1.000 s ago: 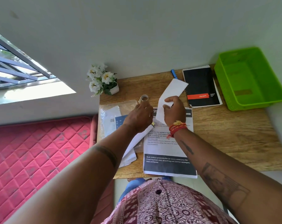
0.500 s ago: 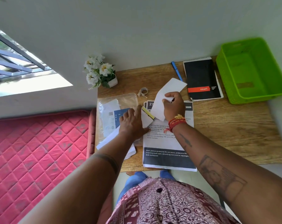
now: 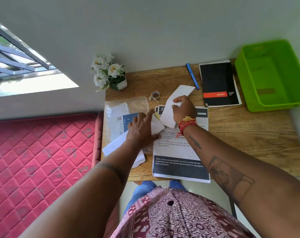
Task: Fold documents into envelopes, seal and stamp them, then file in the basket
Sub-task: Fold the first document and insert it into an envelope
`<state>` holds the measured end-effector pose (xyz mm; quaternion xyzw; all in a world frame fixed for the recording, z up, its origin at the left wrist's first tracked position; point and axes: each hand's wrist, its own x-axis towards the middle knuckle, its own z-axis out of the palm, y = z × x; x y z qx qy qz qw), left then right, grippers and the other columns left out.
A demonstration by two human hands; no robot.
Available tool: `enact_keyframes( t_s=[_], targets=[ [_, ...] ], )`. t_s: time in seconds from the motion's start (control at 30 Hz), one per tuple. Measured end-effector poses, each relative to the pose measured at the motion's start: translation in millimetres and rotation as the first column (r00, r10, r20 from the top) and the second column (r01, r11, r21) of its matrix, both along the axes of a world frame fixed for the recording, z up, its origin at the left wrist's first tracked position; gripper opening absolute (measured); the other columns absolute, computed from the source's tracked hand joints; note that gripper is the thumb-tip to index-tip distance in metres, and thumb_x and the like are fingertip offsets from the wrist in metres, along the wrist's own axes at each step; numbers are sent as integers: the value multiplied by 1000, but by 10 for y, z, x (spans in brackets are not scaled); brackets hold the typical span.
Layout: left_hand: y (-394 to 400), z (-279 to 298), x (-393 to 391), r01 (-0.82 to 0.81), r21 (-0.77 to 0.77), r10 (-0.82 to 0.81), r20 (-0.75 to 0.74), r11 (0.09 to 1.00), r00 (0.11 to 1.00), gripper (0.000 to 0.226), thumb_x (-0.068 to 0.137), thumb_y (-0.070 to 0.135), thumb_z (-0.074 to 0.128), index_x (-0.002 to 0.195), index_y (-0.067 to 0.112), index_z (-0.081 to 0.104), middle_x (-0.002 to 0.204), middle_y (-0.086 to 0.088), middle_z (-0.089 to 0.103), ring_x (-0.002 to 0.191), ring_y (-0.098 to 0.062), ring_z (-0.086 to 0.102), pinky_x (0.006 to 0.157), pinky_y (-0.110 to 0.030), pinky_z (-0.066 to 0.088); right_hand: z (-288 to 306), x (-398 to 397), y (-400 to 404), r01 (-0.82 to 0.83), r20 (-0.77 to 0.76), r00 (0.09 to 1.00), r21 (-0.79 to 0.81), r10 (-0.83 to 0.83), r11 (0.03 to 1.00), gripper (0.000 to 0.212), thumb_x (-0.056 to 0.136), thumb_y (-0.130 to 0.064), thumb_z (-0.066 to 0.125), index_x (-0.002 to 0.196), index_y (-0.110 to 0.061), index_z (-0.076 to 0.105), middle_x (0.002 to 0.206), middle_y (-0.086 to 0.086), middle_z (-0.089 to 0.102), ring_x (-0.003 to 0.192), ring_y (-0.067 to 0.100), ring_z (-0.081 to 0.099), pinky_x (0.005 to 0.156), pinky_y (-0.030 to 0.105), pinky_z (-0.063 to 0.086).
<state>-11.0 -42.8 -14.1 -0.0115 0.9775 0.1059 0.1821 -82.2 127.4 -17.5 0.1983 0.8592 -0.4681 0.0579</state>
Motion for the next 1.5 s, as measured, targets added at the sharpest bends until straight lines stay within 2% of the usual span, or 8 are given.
enact_keyframes(
  t_s=[0.23,0.4,0.53,0.7,0.87,1.2,1.33,1.5],
  targets=[
    [-27,-51,36,24,-11,-24,13,1000,1000,121,69,67,83,158,40,6,160,-9,30,142,-43,36,108,-63,40,-78,-40,-89,2,16,1000,-15,-2,1000,24,91,-7,71,100,-26,61,123,2,67,118,24,62,86,20,41],
    [-2,-69,45,15,13,-15,14,1000,1000,120,72,63,83,159,39,5,162,-7,24,144,-43,32,109,-65,38,-57,-33,-148,119,19,993,-109,-118,987,26,90,-6,72,99,-27,58,123,3,66,115,25,63,70,12,40],
    [4,-81,31,-20,46,20,12,999,1000,118,73,60,83,159,40,5,161,-7,27,143,-43,34,110,-65,37,-81,10,-129,146,43,989,-128,-141,981,21,92,-3,69,103,-20,64,124,4,66,116,25,63,84,23,49],
    [24,-78,39,-16,46,16,2,999,1000,116,74,62,81,157,41,3,158,-8,32,141,-42,37,109,-65,38,-65,32,-69,-96,-110,988,146,112,985,22,92,2,65,101,-18,65,122,8,63,110,26,63,79,21,41],
    [24,-69,39,-11,52,11,1,999,1000,115,75,62,80,158,40,3,157,-8,33,142,-42,37,110,-65,38,-83,-35,-81,-164,-66,983,74,169,984,20,91,-3,69,100,-20,66,119,6,66,113,27,62,85,22,42],
    [46,-43,5,-12,82,12,0,997,1000,114,76,61,79,157,41,1,156,-9,35,141,-42,38,110,-63,38,-45,10,-146,49,-1,999,-170,-50,984,27,89,-8,74,99,-25,55,122,4,65,111,21,60,81,18,40],
    [47,-54,8,1,90,0,-9,996,1000,113,75,62,80,157,42,4,155,-9,37,139,-41,40,108,-63,39,-113,114,-126,123,-15,992,-181,-127,976,26,90,-11,74,93,-23,51,104,-2,62,99,18,59,79,21,42],
    [30,-68,7,18,102,-17,-4,995,1000,113,76,62,79,157,43,2,156,-8,35,140,-41,39,109,-64,37,-118,52,-114,196,-6,980,-188,-201,962,23,90,-10,73,93,-21,52,100,-3,60,95,17,58,65,11,36]
  ],
)
